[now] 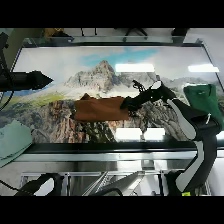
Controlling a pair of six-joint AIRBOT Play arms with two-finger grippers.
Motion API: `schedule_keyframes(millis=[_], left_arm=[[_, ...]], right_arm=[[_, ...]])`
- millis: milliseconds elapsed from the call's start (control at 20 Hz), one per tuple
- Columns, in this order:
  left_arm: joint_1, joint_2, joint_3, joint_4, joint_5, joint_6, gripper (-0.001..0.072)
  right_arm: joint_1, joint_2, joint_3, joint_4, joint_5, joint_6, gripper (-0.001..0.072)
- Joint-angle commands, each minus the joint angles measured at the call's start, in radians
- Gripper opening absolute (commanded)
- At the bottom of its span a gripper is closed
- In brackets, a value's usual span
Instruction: Fold the shirts.
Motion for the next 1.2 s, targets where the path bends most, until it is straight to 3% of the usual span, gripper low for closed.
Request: schedule_keyframes(millis=[0,100,300,550,750,950,1150], left_arm=[[0.001,0.001,0.000,0.001,0.000,-0.001,0.0014],[0.001,0.001,0.000,0.001,-0.001,-0.002,0.0014],[0.001,0.001,0.000,0.001,-0.006,-0.002,0.0014],[0.001,0.001,0.000,0.001,-0.030,-0.001,0.0014],[0.001,0.001,-0.001,0.001,-0.035,-0.001,0.0014],[0.001,0.001,0.000,0.001,-0.034,-0.001,0.0014],[0.001,-0.001,-0.001,0.001,-0.035,-0.001,0.0014]], right_arm=[[0.020,-0.002,0.006,0.058,-0.008,-0.048,0.0133],[0.020,0.038,0.019,0.064,0.003,-0.050,0.0020],[-0.020,0.198,0.107,-0.013,0.002,-0.010,0.0018],[-0.271,0.345,0.272,-0.050,0.002,0.105,0.0018],[-0.550,0.353,0.360,-0.038,-0.065,0.109,0.0018],[-0.818,0.314,0.360,0.105,-0.146,0.048,0.0018],[-0.990,0.267,0.360,0.140,-0.066,0.045,0.0017]])
